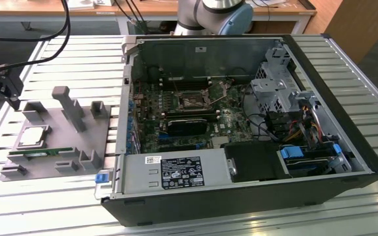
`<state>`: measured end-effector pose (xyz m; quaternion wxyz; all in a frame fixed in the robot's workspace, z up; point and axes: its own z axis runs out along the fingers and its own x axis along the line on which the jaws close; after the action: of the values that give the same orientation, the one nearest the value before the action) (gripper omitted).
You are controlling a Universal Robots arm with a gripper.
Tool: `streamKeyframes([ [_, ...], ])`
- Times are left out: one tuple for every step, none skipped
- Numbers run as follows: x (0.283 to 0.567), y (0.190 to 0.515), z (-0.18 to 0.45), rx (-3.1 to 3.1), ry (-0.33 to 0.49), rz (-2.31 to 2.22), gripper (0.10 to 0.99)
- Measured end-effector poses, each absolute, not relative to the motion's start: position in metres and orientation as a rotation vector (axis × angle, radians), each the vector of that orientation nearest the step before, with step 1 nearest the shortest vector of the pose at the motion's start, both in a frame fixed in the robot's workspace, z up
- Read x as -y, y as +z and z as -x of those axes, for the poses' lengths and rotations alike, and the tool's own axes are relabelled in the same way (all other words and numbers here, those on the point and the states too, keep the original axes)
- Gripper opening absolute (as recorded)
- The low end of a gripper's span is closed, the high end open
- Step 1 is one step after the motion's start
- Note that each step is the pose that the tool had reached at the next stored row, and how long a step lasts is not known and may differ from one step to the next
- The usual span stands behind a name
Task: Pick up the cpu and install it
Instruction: 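Pick up the cpu and move it towards the insertion slot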
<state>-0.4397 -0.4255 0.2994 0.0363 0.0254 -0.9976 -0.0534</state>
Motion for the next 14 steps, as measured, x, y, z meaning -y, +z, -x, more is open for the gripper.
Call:
streamKeyframes([
  [0.426,0.299,0.440,3.063,-0.164,-0.083,0.761],
  [0.427,0.299,0.440,3.063,-0.164,-0.088,0.761],
  [0.428,0.299,0.440,3.063,-0.163,-0.092,0.761],
  [0.429,0.299,0.440,3.063,-0.163,-0.096,0.761],
  [0.429,0.299,0.440,3.062,-0.163,-0.101,0.761],
  [0.429,0.299,0.440,3.062,-0.163,-0.104,0.761],
  [0.429,0.298,0.440,3.062,-0.163,-0.106,0.761],
  [0.429,0.297,0.440,3.062,-0.163,-0.107,0.761],
  [0.430,0.297,0.440,3.062,-0.163,-0.108,0.761],
  [0.430,0.296,0.440,3.062,-0.163,-0.108,0.761],
  [0.430,0.294,0.440,3.062,-0.163,-0.108,0.761],
  [0.430,0.292,0.440,3.062,-0.163,-0.108,0.761],
  [0.430,0.290,0.440,3.062,-0.163,-0.108,0.761],
  [0.430,0.288,0.439,3.062,-0.163,-0.108,0.761],
])
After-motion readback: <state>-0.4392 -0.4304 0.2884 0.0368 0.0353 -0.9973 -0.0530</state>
